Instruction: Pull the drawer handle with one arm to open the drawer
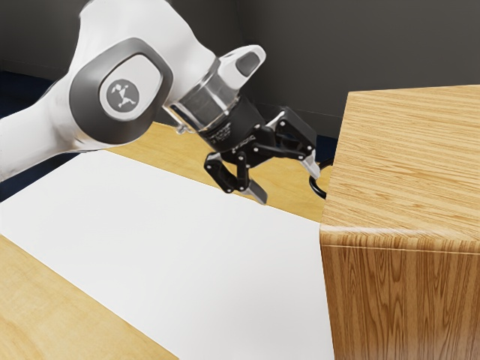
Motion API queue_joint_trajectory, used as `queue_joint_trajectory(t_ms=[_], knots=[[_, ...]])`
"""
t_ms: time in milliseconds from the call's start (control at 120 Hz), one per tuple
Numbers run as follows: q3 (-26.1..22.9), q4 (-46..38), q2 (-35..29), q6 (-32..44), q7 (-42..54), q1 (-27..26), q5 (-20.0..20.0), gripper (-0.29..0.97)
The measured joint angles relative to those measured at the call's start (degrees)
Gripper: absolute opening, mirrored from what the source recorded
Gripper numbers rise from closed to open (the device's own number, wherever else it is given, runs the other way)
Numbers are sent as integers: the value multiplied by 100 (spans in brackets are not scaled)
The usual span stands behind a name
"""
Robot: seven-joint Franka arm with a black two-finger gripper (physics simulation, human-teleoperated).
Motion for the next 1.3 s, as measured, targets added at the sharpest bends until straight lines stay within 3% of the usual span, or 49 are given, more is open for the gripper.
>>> queue_joint_trajectory(t_ms=[600,1008,1300], knots=[[378,-587,-280,123,-103,-71,-38,68],[1833,-1166,-849,127,-133,-936,-16,68],[2309,-1501,-1281,130,-146,-1137,75,68]])
